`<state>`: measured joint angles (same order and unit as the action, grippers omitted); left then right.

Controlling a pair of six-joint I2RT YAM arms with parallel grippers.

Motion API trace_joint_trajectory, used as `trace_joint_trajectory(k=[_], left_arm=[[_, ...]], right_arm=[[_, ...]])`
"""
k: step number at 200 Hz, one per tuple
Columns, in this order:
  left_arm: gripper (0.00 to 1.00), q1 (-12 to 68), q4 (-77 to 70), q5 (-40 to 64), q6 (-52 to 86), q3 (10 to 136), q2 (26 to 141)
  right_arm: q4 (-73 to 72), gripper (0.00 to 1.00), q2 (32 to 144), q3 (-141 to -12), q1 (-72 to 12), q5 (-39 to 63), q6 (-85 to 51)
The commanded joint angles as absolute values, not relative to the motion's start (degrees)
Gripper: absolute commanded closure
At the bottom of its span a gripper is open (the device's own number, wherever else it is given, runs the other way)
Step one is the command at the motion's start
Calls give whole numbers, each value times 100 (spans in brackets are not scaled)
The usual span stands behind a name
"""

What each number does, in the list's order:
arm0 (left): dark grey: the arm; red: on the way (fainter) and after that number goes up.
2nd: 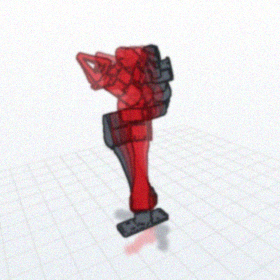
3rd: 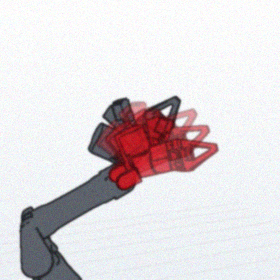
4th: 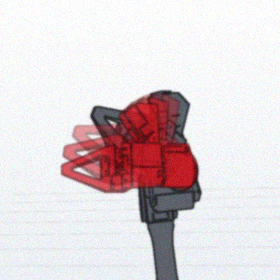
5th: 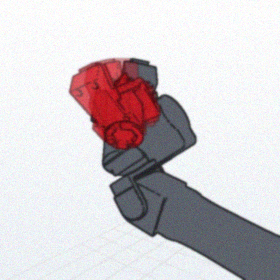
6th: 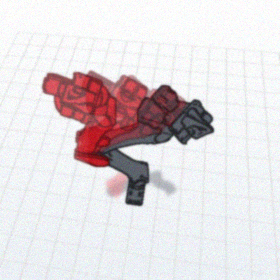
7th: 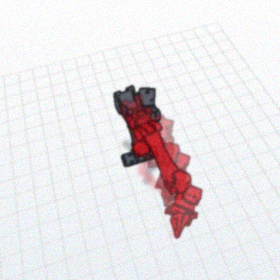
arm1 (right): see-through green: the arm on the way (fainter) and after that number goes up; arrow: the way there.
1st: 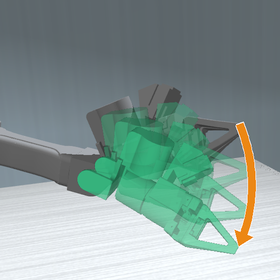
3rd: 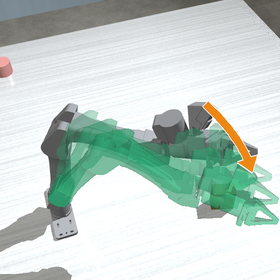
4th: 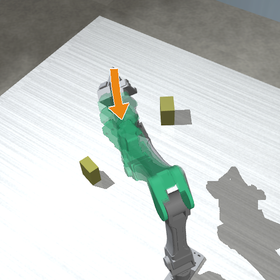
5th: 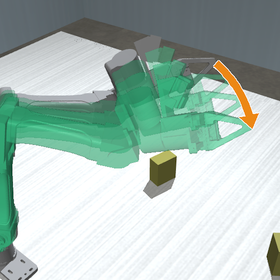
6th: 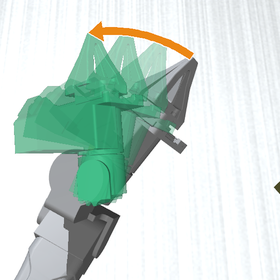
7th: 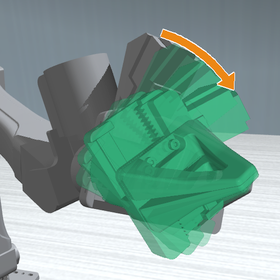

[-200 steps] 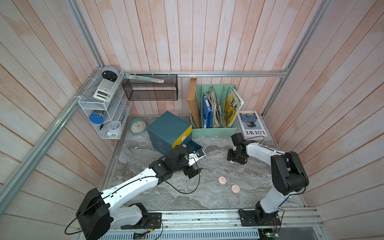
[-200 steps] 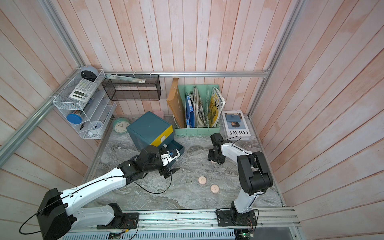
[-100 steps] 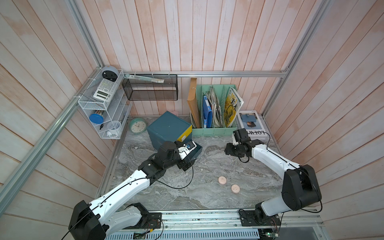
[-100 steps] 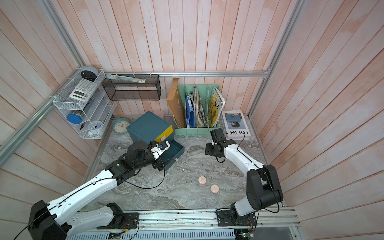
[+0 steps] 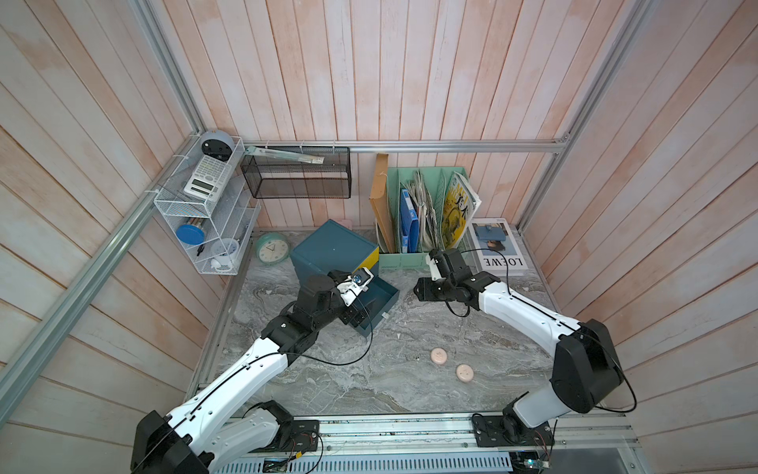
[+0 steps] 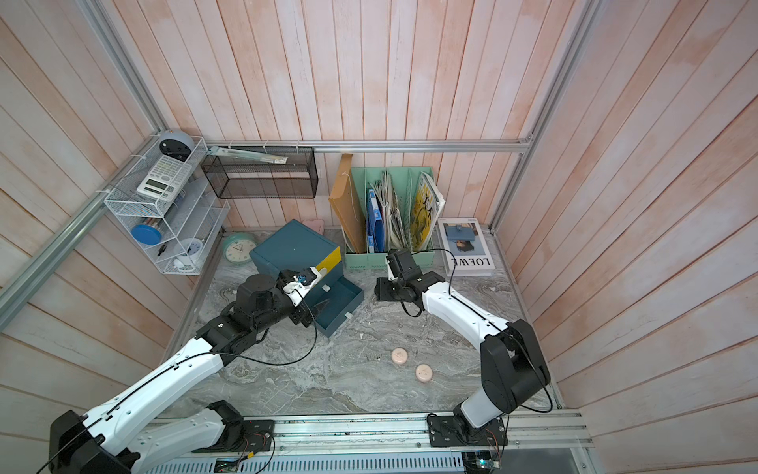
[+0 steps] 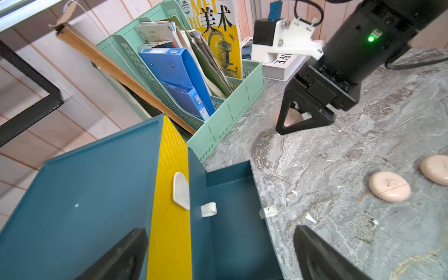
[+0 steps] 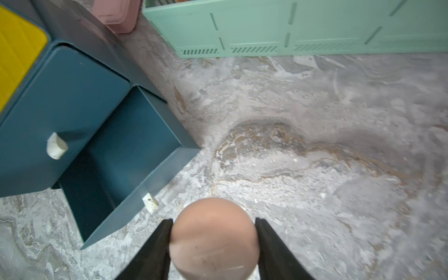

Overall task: Put the bluetooth earphones in the drawer according to color
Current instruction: Place the bluetooth earphone in the drawer.

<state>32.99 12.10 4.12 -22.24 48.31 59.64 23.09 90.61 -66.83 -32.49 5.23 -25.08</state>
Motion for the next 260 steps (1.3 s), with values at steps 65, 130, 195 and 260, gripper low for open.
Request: trace_joint_trajectory(k=[65,130,195,260], left_arm=[[0,2582,1446,1290,-2277,4958,5595],[0,2576,1406,1266,-2298,4918,5557],[0,2580,1485,1292,-2369,4909,5540],[0,2580,1502,1248,-2388,4909,5531]], right_arm=[[2248,100,9944,-7834,-3742,1372,-2388],[2022,100,10617,-8204,-3946,1740,-2443],[2013,100,11136,-8526,-4001,1964,-2608],[2061,80,11476,-8793,-4011,2090,-2645]])
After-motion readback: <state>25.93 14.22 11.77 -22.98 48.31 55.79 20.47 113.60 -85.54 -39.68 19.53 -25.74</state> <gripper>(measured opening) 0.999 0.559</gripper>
